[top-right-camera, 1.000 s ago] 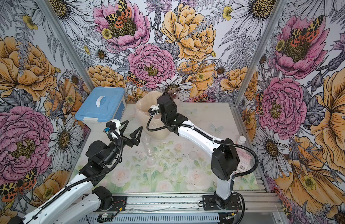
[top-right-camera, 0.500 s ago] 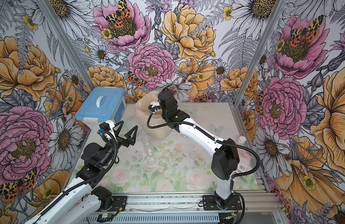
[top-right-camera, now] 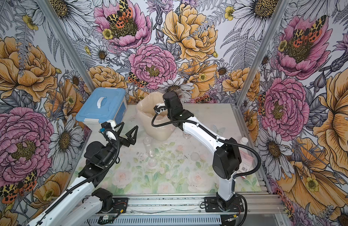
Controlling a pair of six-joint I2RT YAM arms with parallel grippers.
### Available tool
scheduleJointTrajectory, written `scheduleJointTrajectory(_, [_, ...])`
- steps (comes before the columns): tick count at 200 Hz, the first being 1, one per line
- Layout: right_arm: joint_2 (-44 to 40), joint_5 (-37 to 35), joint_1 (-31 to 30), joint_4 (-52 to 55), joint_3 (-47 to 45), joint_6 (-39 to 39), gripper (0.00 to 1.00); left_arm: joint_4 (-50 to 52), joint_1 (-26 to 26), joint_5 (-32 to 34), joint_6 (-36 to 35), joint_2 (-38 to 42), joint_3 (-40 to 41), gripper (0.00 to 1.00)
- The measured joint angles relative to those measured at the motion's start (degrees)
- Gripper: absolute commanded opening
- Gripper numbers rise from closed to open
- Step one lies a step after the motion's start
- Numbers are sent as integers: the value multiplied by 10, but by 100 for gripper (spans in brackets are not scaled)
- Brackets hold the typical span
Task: Empty the moldy dried flower tea in the jars
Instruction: Pour the moldy dried flower tea into the trash bin, then adjust the jar.
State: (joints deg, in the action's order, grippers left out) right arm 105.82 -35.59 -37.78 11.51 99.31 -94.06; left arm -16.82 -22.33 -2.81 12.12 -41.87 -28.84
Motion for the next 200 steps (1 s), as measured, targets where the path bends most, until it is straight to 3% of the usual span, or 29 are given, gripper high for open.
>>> scheduleJointTrajectory(40, [0, 45, 7, 56, 4, 112, 17, 22, 13, -20, 13, -28, -35, 99])
scheduleJointTrajectory(100, [-16, 131, 30, 110, 17, 263, 17, 108, 47, -66, 42, -85, -151, 96])
scheduleJointTrajectory(153, [-56, 220, 56, 123, 17, 384, 17, 182, 99, -172, 83, -158, -260, 89])
scheduleJointTrajectory(200, [-127, 330, 78, 123, -2, 510, 18, 256, 104, -274, 99, -247, -406, 81])
